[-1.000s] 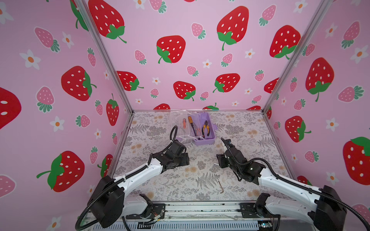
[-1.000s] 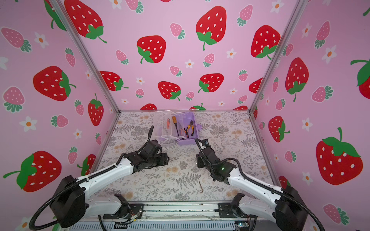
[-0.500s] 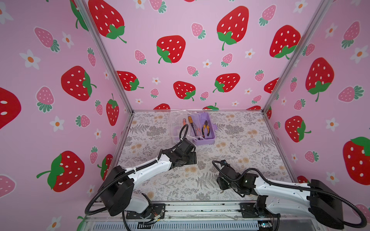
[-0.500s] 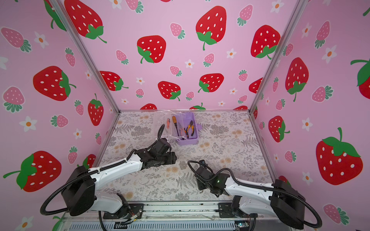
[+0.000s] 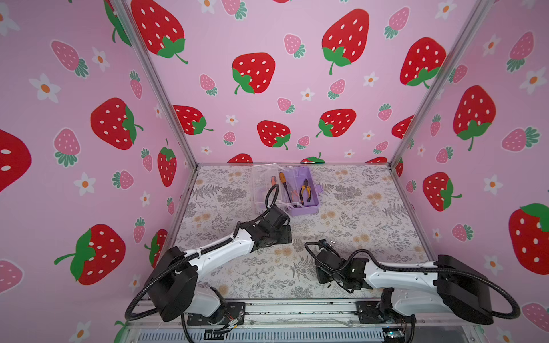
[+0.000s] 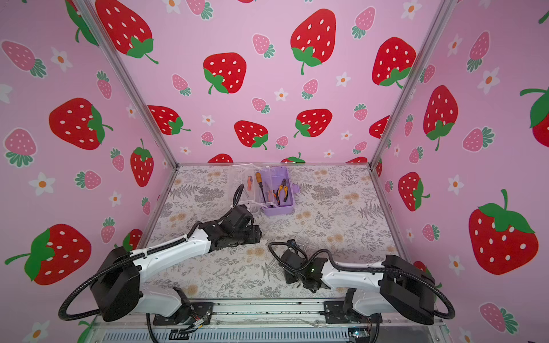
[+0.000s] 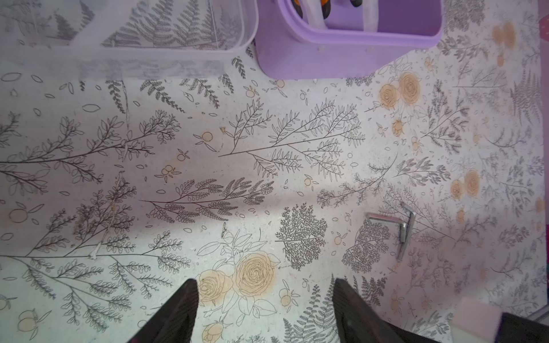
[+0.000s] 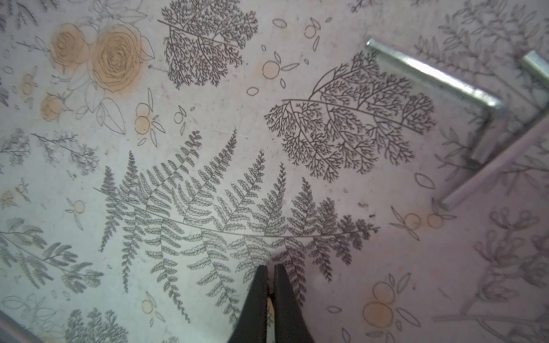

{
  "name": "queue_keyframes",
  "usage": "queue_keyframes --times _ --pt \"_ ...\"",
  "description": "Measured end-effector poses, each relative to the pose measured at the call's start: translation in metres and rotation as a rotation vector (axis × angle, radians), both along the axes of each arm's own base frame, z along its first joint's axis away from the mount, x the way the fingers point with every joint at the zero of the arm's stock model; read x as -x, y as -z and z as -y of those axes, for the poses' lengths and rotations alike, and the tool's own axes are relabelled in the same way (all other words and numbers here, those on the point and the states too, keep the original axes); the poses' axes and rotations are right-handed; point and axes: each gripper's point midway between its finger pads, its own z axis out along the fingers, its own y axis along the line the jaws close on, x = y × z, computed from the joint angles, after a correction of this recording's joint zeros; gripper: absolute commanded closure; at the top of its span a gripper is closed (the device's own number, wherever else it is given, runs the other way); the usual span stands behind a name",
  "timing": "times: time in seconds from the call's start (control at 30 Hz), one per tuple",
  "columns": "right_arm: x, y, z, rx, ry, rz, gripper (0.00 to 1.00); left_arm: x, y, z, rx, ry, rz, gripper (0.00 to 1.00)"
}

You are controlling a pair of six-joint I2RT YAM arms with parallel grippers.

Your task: Pack the tool kit

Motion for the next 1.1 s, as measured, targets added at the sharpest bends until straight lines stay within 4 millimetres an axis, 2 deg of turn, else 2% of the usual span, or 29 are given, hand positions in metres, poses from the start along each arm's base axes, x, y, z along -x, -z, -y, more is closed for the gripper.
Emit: queue_keyframes --times 0.2,0.43,0.47,0.53,0.6,0.7,0.73,0.83,0.9,1.0,1.1 --pt "-0.007 -0.009 -0.006 -0.015 -0.015 0.015 1.0 0.0 -0.007 -0.001 0.014 -0.002 0.019 0.25" --pt "-0.038 -0.059 -0.023 -0.125 -0.011 0.102 1.0 0.003 -0.01 -0.002 0.02 0.003 0.028 0.25" --pt "-0.039 -0.065 -0.024 -0.134 -0.021 0.115 0.97 0.003 -0.011 -0.003 0.021 0.003 0.031 0.25" --pt "-0.036 -0.068 -0.024 -0.137 -0.051 0.118 0.8 0.005 -0.01 -0.005 0.018 0.003 0.03 0.25" --pt "-0.027 -0.062 -0.022 -0.113 -0.098 0.092 0.55 0.006 -0.007 -0.007 0.012 0.0 0.03 0.25" --pt "-0.008 -0.042 -0.011 -0.036 -0.157 0.034 0.43 0.007 -0.004 -0.008 0.002 0.0 0.025 0.25" --pt "-0.001 -0.036 -0.008 -0.012 -0.177 0.009 0.42 0.007 -0.004 -0.008 0.001 0.001 0.025 0.25" --pt "0.019 -0.019 0.003 0.062 -0.224 -0.042 0.42 0.007 0.001 -0.008 -0.01 0.005 0.017 0.25" --pt "0.026 -0.012 0.009 0.092 -0.236 -0.062 0.46 0.007 0.007 -0.008 -0.026 0.009 0.004 0.25" --pt "0.028 -0.005 0.014 0.119 -0.225 -0.079 0.57 0.007 0.014 -0.008 -0.038 0.012 -0.011 0.25" --pt "0.027 0.001 0.014 0.136 -0.219 -0.082 0.63 0.008 0.015 -0.008 -0.043 0.013 -0.015 0.25"
